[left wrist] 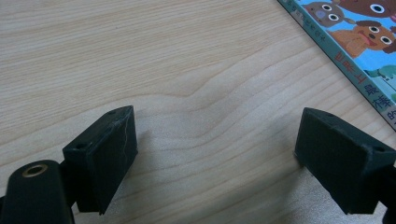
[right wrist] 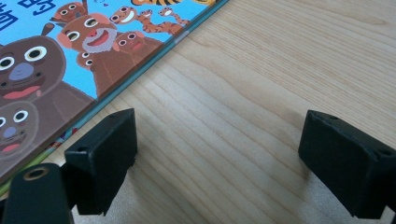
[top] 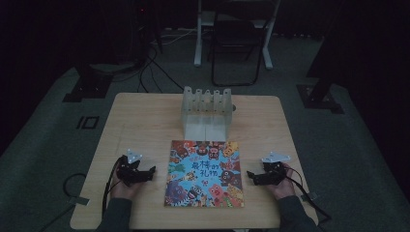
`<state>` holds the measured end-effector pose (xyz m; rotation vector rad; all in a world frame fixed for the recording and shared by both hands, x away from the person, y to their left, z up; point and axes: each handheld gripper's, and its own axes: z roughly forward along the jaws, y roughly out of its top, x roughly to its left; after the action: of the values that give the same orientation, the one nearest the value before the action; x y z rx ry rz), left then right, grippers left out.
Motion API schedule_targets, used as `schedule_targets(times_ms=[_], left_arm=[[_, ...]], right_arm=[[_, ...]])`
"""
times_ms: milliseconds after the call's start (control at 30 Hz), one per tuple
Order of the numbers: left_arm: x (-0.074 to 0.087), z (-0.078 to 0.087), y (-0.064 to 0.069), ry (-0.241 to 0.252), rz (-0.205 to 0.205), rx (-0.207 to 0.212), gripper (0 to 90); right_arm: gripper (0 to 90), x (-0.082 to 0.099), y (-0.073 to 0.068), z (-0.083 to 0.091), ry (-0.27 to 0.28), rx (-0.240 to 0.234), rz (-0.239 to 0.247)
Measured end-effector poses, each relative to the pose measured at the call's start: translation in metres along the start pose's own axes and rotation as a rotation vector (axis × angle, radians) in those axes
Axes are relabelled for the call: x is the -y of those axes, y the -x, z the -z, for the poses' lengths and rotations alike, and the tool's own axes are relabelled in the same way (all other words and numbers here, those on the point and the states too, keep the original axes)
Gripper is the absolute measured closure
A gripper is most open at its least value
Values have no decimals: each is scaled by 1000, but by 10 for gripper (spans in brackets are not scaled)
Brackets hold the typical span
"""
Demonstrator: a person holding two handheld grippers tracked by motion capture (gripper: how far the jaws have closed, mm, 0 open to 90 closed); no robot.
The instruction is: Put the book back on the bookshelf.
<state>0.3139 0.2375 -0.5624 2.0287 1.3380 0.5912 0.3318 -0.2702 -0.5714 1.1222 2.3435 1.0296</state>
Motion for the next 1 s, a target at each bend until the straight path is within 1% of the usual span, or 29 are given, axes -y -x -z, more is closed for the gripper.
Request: schedule_targets(times_ms=[467, 500, 567, 600, 633, 733, 767, 867, 900, 967, 1000], left_arm=[[0, 0, 0, 2, -4, 0, 141], [0, 0, 0, 2, -4, 0, 141], [0, 0, 0, 2, -4, 1, 142], [0, 0, 0, 2, -3, 1, 143], [0, 0, 0, 2, -4, 1, 143], [0, 1, 0, 2, -5, 2, 148], [1, 1, 0, 5, -2, 2, 150], [1, 1, 1, 6, -1, 3, 153], [1, 1, 1, 6, -1, 3, 153], [1, 1, 0, 6, -1, 4, 153], [1, 1, 0, 6, -1, 4, 153]], right_arm=[[111, 0, -1, 0, -1, -2, 2], [147, 1, -1, 1, 4, -4, 6], [178, 1, -2, 2, 17, -2, 13], [200, 1, -3, 3, 16, 7, 19], [228, -2, -6, 7, 38, 22, 30], [238, -3, -6, 9, 46, 25, 31], [253, -12, -8, 16, 89, 35, 37], [253, -20, -9, 19, 103, 35, 54], [253, -20, -9, 19, 103, 35, 54], [253, -29, -8, 20, 118, 35, 55], [253, -29, -8, 20, 118, 35, 55]])
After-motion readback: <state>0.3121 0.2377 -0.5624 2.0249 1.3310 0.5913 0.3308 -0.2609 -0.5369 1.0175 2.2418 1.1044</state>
